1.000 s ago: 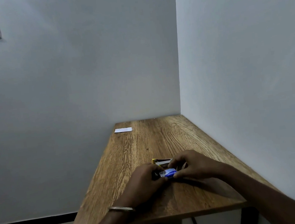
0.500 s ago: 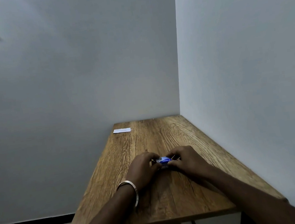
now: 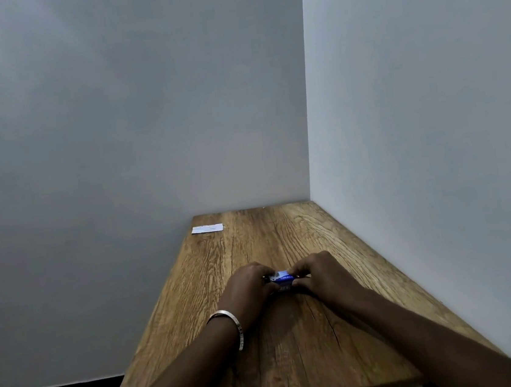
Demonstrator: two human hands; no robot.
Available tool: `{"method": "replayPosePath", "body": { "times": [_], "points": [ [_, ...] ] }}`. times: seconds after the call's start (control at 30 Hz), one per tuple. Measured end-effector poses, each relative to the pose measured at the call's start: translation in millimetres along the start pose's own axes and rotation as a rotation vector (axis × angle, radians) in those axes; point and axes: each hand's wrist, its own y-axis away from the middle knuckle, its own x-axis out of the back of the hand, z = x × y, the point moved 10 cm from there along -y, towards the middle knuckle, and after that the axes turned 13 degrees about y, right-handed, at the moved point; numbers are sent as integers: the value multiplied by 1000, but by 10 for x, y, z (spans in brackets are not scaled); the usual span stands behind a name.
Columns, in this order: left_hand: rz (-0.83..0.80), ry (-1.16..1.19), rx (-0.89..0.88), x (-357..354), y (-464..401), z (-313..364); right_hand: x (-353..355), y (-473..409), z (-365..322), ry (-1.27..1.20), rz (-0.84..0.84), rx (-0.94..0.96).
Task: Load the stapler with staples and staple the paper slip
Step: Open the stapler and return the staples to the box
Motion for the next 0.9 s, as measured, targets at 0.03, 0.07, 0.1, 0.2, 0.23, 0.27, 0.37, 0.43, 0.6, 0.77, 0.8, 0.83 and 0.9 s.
{"method": "replayPosePath", "body": {
  "times": [0.03, 0.07, 0.1, 0.2, 0.23, 0.27, 0.37, 0.43, 0.6, 0.77, 0.8, 0.83, 0.9],
  "points": [
    [-9, -12, -1, -12, -37, 3, -2, -31, 16, 7, -1, -1],
    [-13, -19, -2, -30, -87, -12, -17, -80, 44, 9, -5, -5],
    [-12, -21, -2, -54, -149, -43, -40, -141, 83, 13, -11, -10],
    [-10, -26, 7, -105, -320, -127, -95, -318, 184, 34, -36, -27],
    [-12, -26, 10, -134, -393, -164, -119, -387, 224, 43, -44, -31],
    [-12, -27, 13, -162, -465, -199, -144, -454, 264, 51, -49, -34],
    [-12, -27, 15, -239, -703, -301, -191, -675, 411, 58, -40, -52],
    [-4, -25, 18, -295, -885, -384, -217, -837, 530, 64, -28, -64],
    [5, -4, 37, -451, -1345, -620, -317, -1248, 829, 50, -17, -96],
    [3, 11, 33, -642, -1836, -839, -412, -1662, 1138, 91, 27, -116],
    [-1, 9, 31, -687, -1939, -883, -443, -1748, 1199, 99, 33, -112],
    [-4, 3, 29, -742, -2051, -931, -484, -1841, 1276, 106, 36, -110],
    [-5, -16, 25, -763, -2200, -968, -478, -1964, 1347, 117, 49, -112]
  ]
}}
